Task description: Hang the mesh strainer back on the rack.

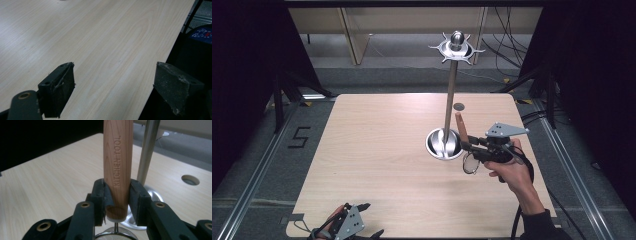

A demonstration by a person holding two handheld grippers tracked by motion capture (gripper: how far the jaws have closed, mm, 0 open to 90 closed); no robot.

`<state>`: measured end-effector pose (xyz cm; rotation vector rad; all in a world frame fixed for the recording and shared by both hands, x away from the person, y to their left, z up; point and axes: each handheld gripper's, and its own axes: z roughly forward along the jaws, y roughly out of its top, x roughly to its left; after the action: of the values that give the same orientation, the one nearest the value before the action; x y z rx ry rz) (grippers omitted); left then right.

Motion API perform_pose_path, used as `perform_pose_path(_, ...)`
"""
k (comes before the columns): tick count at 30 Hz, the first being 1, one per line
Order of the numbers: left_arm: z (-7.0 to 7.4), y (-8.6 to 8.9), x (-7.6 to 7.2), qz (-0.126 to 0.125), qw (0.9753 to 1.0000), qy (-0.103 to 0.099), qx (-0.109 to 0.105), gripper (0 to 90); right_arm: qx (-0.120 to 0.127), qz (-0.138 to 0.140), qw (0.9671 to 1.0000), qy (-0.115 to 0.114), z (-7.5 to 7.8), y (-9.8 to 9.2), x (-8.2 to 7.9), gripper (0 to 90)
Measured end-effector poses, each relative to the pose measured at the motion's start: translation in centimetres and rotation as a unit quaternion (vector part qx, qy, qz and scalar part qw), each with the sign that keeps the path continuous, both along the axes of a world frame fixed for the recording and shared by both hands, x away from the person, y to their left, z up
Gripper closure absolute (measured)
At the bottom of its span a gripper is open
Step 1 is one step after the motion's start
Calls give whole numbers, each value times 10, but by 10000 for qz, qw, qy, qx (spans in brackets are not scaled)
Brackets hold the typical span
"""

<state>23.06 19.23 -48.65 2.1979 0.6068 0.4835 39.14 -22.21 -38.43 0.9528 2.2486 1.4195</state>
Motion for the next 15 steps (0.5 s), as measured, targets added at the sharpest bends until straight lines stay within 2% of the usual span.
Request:
perform_pose_path(1,0,0,0,4,10000,-6,-4,162,31,-45,9999,-105,3,1,1,691)
perform_pose_path(3,0,0,0,6,10000,-2,-12,161,22,-1,10000,-37,6,1,1,691)
perform_pose_path(4,0,1,1,12,10000,20,-2,159,64,-43,9997,-211,14,1,4,691)
perform_pose_path(6,0,1,1,16,10000,11,4,159,142,-66,9997,-212,20,2,2,691)
perform_pose_path(8,0,1,0,11,10000,19,-7,159,185,-63,9989,-436,28,2,5,691)
perform_pose_path(10,0,1,1,15,10000,15,-1,159,289,-145,9984,-457,37,2,5,691)
perform_pose_path(12,0,1,1,10,10000,-53,43,159,305,-178,9978,-563,44,2,7,691)
perform_pose_path(15,1,2,1,15,10000,-51,49,159,315,-190,9975,-599,52,1,8,691)
